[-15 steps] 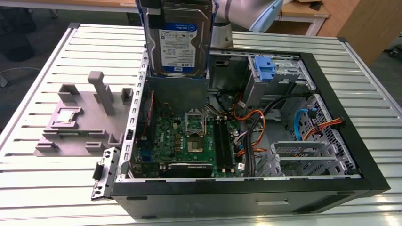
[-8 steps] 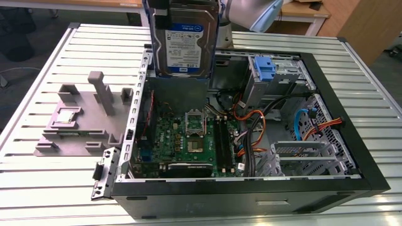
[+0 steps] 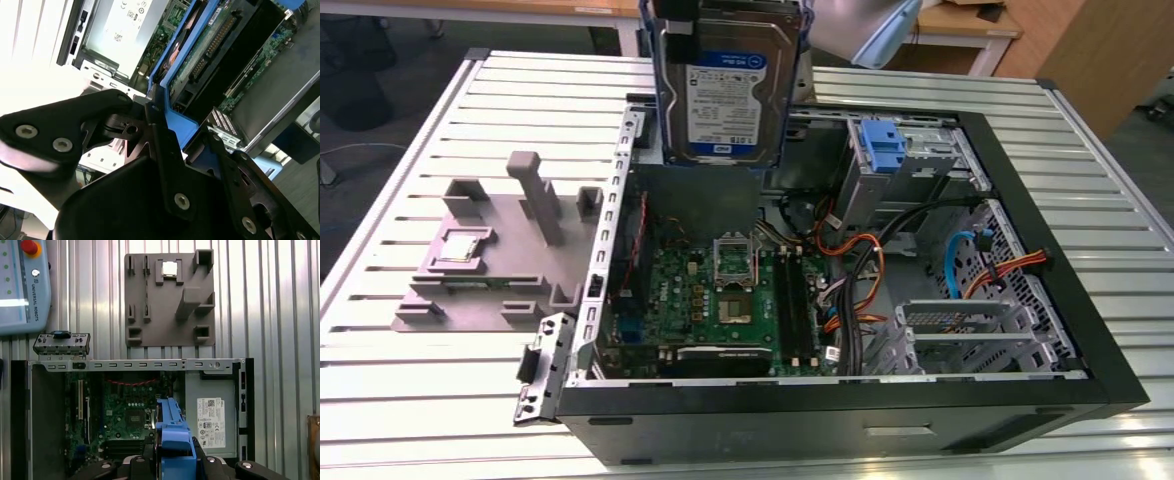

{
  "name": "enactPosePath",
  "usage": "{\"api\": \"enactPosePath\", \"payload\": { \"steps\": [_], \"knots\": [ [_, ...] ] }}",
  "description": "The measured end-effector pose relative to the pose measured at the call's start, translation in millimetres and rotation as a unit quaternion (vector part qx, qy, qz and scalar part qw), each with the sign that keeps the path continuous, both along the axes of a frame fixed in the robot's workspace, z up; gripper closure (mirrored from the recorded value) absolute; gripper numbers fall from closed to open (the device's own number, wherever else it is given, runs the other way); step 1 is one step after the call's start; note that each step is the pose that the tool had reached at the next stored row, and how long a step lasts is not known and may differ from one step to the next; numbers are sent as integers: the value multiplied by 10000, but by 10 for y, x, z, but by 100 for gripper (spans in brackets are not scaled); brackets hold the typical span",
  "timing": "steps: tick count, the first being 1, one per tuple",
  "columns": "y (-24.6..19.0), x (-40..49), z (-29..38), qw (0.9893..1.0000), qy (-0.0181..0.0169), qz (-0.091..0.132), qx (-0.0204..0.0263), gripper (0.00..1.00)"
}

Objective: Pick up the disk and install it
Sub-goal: 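Pick up the disk, then insert the disk into the insertion slot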

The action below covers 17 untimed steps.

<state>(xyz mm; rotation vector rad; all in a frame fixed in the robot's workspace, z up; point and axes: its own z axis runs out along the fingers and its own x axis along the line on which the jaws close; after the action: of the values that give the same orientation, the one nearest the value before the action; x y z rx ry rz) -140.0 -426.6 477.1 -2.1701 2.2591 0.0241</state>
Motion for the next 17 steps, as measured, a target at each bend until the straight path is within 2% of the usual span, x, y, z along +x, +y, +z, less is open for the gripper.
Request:
{"api": "enactPosePath", "payload": {
  "steps": [9,17],
  "knots": [
    [-1,90,-1,10000,0,0,-1,63],
    [-22,90,-1,10000,0,0,-9,63]
  ]
}}
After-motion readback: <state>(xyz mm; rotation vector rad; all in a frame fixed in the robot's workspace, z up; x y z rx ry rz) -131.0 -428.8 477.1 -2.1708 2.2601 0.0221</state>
